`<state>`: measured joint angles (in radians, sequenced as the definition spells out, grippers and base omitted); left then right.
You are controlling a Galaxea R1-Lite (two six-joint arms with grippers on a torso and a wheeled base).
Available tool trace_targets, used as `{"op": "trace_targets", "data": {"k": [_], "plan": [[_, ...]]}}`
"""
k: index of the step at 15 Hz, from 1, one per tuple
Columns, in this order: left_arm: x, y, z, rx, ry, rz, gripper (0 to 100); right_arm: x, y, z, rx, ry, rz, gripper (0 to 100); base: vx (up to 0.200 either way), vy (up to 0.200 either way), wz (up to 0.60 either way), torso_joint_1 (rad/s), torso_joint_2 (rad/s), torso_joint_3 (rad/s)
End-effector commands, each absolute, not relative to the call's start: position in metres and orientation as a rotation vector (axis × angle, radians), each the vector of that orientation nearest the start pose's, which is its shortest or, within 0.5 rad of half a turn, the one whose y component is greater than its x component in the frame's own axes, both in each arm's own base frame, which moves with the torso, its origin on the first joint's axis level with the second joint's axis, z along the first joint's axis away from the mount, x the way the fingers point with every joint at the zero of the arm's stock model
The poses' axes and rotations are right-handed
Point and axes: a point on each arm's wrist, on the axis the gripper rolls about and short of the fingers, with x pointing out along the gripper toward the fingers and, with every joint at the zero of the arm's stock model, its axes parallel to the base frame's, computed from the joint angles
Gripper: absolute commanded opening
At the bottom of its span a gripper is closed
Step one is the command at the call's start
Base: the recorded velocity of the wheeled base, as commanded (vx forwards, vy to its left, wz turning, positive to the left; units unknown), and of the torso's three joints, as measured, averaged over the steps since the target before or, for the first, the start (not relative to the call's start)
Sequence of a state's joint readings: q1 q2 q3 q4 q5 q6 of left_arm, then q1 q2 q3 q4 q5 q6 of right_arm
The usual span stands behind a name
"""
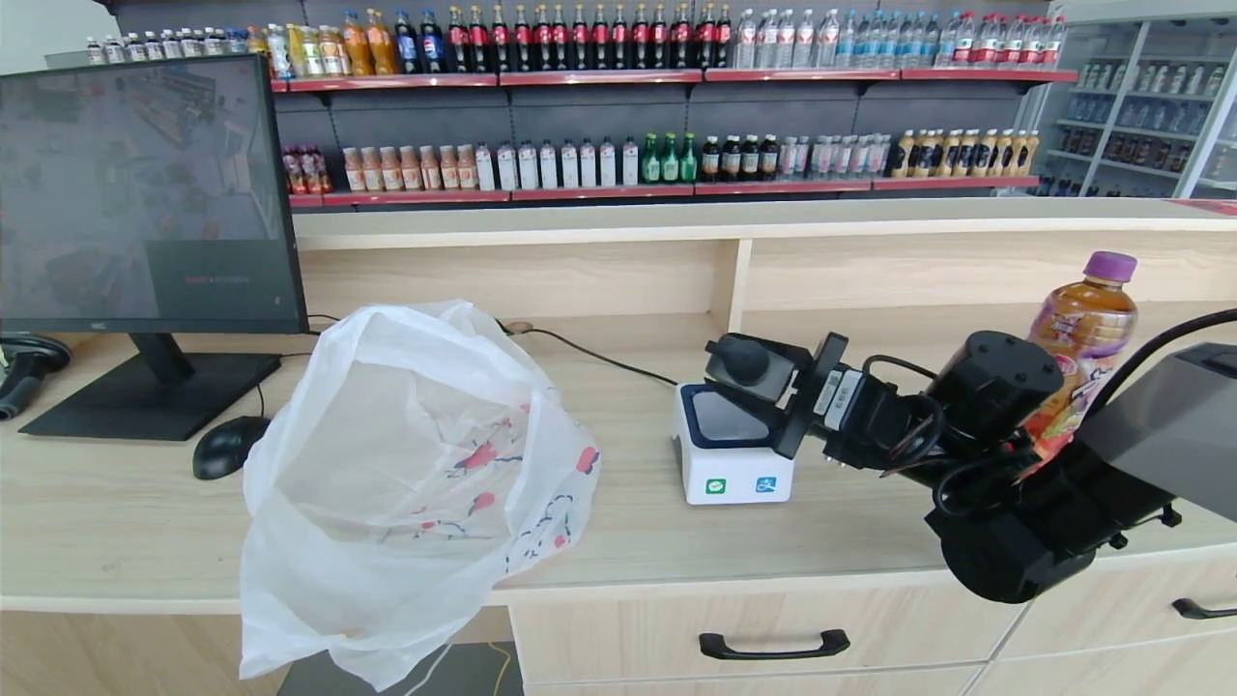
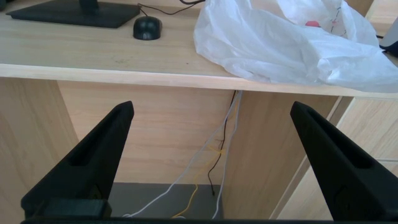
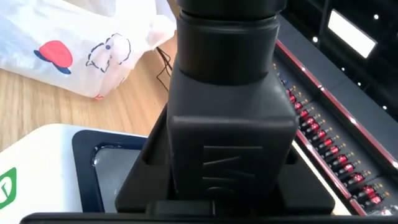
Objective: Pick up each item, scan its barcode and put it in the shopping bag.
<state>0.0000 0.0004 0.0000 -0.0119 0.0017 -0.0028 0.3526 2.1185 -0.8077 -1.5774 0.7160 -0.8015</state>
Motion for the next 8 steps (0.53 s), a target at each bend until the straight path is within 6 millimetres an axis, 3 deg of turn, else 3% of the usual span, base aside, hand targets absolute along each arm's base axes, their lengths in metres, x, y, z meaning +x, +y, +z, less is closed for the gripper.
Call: {"op": "trace_targets", "data": {"k": [1,6,8], "plan": [[-0.023,0.0,0.077,-0.003,-0.012,0.002,100,0.342,0.142,0.122,-0.776,-0.671,0.927,0,0.0,0.0,0.0,0.0,0.0,0.0],[-0.023,0.0,0.077,-0.003,-0.012,0.002,100,0.34,0.144,0.124,-0.787,-0.687,0.933,0,0.0,0.0,0.0,0.0,0.0,0.0],[-0.023,0.0,0.077,-0.003,-0.012,0.0,100,0.331,0.148,0.133,-0.784,-0.713,0.942,0,0.0,0.0,0.0,0.0,0.0,0.0]]}}
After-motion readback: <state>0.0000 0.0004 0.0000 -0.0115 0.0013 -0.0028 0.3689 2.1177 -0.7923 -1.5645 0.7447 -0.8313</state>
